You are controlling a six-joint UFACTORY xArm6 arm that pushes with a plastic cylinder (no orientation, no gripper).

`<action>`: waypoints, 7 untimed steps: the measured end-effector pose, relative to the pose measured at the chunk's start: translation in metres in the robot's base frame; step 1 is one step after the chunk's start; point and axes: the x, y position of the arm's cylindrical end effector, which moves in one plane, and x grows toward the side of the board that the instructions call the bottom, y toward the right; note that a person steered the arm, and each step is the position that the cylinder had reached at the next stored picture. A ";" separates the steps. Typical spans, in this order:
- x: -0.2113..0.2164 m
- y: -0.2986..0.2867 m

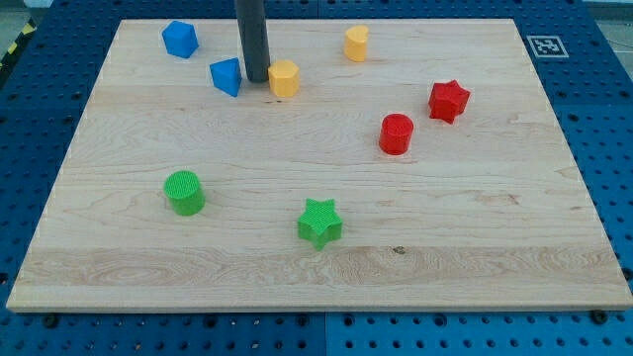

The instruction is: Move away from the triangle

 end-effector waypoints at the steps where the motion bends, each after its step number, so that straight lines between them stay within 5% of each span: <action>1: 0.016 -0.013; 7: -0.024 -0.108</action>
